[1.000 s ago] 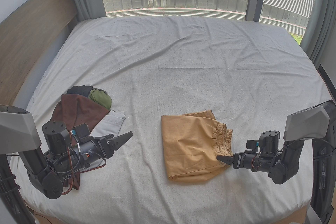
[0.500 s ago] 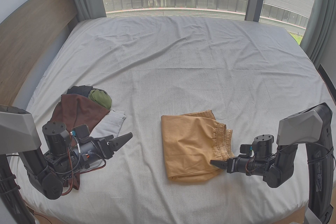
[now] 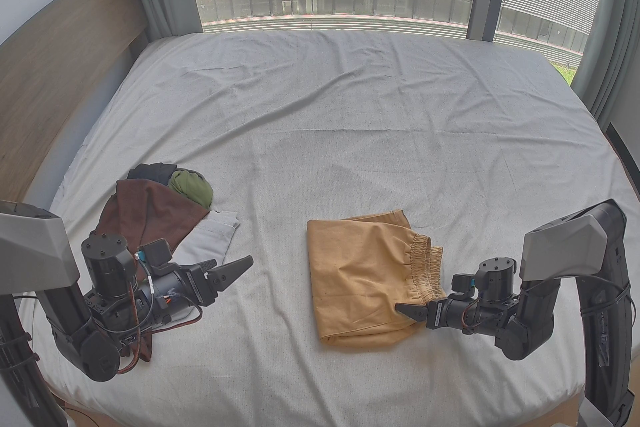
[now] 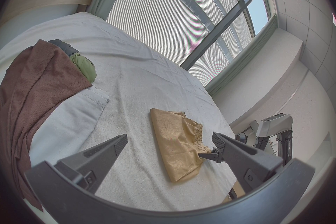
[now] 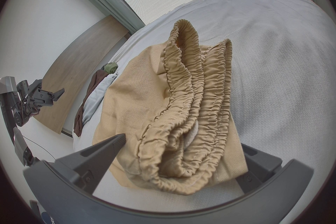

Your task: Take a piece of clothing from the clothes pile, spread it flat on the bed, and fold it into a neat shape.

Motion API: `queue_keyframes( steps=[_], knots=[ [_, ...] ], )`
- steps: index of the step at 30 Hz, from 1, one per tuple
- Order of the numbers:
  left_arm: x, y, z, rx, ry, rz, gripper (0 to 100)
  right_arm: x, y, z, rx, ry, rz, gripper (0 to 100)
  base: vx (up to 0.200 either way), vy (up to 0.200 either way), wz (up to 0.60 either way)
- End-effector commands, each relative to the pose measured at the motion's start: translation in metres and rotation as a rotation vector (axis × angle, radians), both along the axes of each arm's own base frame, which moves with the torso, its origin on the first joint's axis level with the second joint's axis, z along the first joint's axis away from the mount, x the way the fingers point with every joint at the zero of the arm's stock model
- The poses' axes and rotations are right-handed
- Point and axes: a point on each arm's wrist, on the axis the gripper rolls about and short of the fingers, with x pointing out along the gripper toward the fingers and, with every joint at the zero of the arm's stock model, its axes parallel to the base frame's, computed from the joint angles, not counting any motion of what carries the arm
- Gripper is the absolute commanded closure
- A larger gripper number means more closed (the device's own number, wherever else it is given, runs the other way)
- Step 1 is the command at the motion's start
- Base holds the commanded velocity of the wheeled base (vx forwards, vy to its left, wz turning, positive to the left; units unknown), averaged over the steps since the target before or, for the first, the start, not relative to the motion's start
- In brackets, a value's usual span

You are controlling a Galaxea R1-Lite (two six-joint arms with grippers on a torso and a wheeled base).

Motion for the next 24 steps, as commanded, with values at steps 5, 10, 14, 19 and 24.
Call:
queue_keyframes(
  steps=[5,10,14,19,24],
  knots=[
    [0.001,0.0,-0.003,0.003,0.01,0.001,0,0.0,0.001,-0.002,-0.001,0.004,0.003,100,0.0,0.0,0.0],
    [-0.001,0.001,-0.004,0.005,0.018,0.003,0,0.0,0.003,-0.001,0.006,-0.018,0.009,100,0.0,0.0,0.0],
    [-0.001,0.001,-0.003,0.006,0.014,0.005,0,-0.001,0.005,0.0,0.009,-0.029,0.014,100,0.0,0.0,0.0],
    [-0.001,0.003,-0.003,0.046,-0.016,0.001,0,-0.001,0.008,0.003,0.022,-0.065,0.028,100,0.0,0.0,0.0],
    [-0.002,0.007,-0.004,0.122,-0.058,-0.002,0,-0.006,0.018,0.01,0.042,-0.103,0.066,100,0.0,0.0,0.0]
  ],
)
